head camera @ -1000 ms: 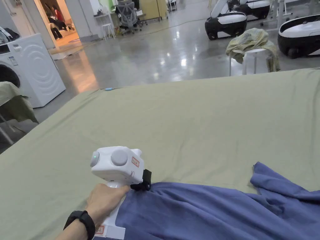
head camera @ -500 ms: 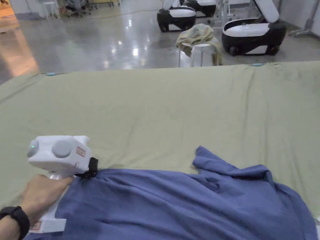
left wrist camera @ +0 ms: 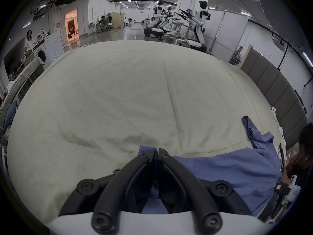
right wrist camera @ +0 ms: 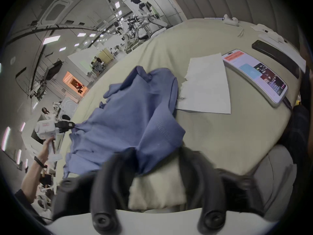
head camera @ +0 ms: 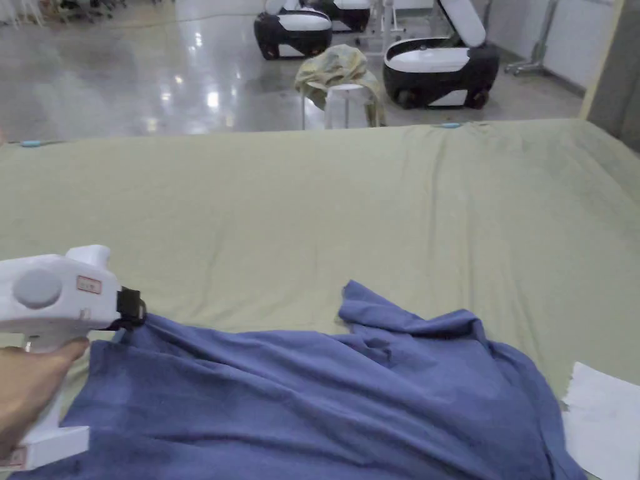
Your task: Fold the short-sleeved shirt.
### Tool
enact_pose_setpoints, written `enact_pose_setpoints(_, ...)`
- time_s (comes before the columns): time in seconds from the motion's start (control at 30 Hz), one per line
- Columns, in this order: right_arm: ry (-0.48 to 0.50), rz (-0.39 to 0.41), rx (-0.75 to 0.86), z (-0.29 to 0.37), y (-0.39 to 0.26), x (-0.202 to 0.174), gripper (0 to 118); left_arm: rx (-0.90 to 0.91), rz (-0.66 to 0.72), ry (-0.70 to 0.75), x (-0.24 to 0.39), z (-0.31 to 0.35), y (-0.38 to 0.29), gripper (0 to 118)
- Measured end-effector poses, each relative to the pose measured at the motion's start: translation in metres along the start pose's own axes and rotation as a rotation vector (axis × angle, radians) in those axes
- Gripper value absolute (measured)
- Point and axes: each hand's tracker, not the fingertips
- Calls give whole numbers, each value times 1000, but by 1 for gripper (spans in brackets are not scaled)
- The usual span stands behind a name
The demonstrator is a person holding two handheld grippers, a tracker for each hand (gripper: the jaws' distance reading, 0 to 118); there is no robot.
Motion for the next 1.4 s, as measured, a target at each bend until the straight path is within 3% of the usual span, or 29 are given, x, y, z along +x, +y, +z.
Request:
enact_pose_setpoints(0.07,80,-33,15,5,1,-2,7,42,44,-48,-2,15,1,5)
enact_pose_setpoints(0.1,71,-21,15,9,3,-5,5,59,44,-59,-2,25,3,5)
enact_pose_setpoints(0.17,54,70,76,23,8,-16,5,93,26,-62,-1,45,5,5)
enact_pose_setpoints(0.57,219,373,404,88,136,-114,5,514,-50,-84,9,226,40,5)
enact_pose_setpoints(0.63,255,393,441,98,165,-127,5,569,-48,-66,6,254,51,5)
enact_pose_setpoints(0.97,220,506,627,136,300,-194,5,776,45,-13,-16,350,113,5)
enact_pose_setpoints(1.13,178,576,666,134,349,-243,5,827,53,28,-22,354,157,5)
enact_pose_setpoints(1.23,102,629,692,120,376,-271,5,841,78,34,-10,352,170,5)
enact_pose_setpoints(1.4,69,633,691,89,413,-302,5,845,96,57,-10,330,196,5)
